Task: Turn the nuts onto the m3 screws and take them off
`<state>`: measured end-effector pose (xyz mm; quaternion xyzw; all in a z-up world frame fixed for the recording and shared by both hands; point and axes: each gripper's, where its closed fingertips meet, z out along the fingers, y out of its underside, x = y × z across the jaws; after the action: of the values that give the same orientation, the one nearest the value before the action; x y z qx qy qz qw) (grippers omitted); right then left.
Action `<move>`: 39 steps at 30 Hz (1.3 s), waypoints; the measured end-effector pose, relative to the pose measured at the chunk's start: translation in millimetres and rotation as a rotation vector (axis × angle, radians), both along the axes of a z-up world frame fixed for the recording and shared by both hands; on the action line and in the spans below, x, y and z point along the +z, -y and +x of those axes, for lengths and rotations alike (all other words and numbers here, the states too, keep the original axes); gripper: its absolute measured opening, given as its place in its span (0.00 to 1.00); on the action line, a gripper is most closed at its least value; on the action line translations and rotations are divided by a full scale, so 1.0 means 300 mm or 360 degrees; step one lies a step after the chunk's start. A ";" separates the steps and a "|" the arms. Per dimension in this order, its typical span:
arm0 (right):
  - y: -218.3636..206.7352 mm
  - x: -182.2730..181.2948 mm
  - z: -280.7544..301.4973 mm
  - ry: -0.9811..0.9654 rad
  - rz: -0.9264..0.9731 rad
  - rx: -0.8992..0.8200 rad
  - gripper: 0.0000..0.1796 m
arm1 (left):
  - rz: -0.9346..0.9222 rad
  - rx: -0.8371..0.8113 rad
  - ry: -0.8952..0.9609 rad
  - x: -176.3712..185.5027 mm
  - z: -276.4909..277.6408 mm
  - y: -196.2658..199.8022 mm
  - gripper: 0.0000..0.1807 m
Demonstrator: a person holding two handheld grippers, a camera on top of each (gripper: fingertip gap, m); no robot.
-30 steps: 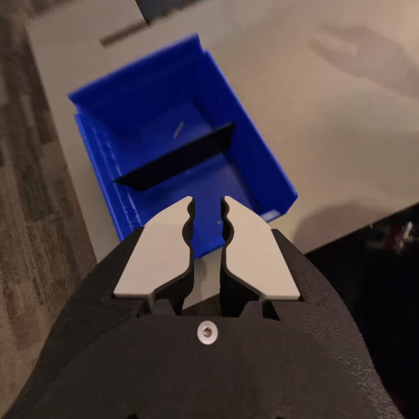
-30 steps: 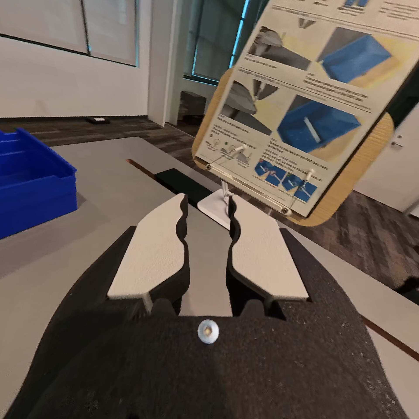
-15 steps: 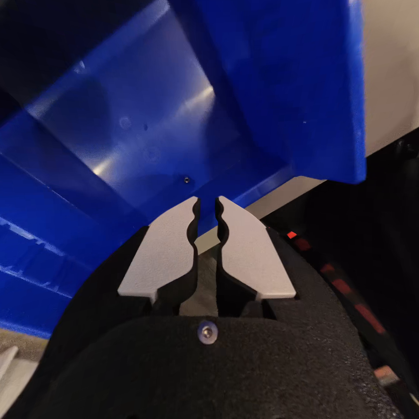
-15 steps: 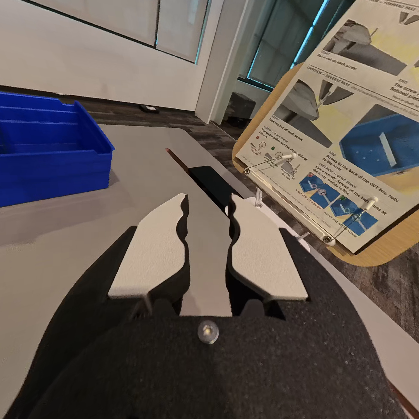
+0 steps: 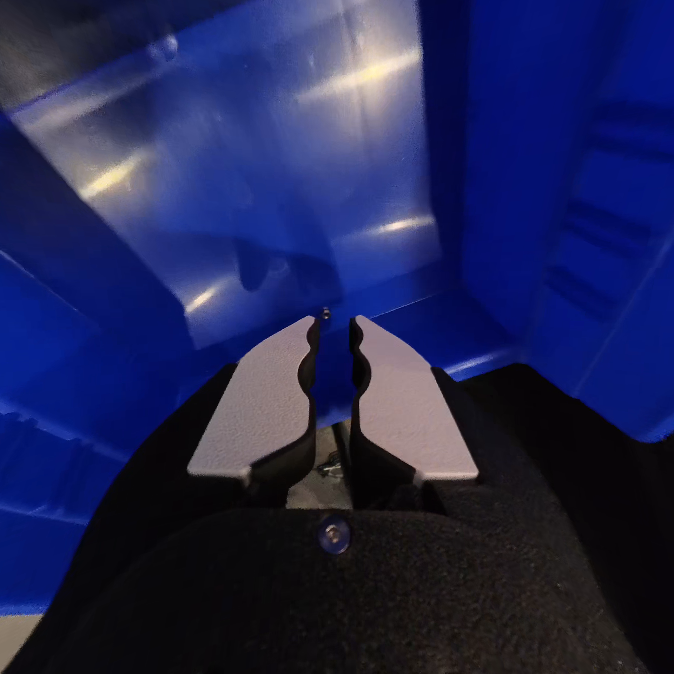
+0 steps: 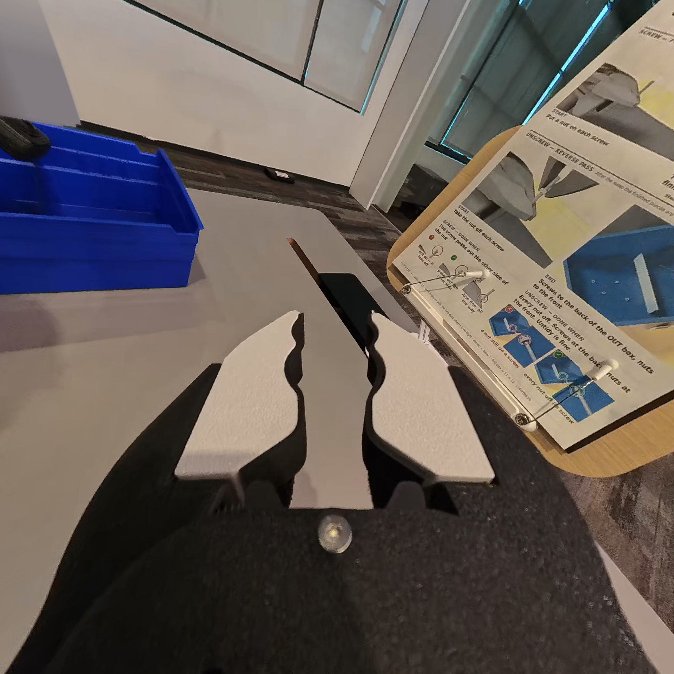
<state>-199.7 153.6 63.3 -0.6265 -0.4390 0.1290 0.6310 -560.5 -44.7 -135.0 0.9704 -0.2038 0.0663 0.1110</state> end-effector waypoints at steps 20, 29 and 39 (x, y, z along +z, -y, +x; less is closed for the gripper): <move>0.017 0.033 0.010 0.0052 0.0081 -0.0018 0.17 | -0.0044 -0.0026 -0.0062 -0.028 -0.007 0.009 0.07; 0.022 0.046 0.016 0.0076 0.0122 -0.0040 0.17 | -0.0149 -0.0014 -0.0051 -0.032 -0.011 0.024 0.08; 0.013 0.042 0.027 0.0120 0.0137 -0.0075 0.17 | -0.0233 -0.0029 -0.0081 -0.038 -0.021 0.025 0.06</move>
<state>-191.4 149.5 75.8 -0.6133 -0.4528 0.0714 0.6433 -566.8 -52.3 -146.5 0.9592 -0.2042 0.0553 0.1874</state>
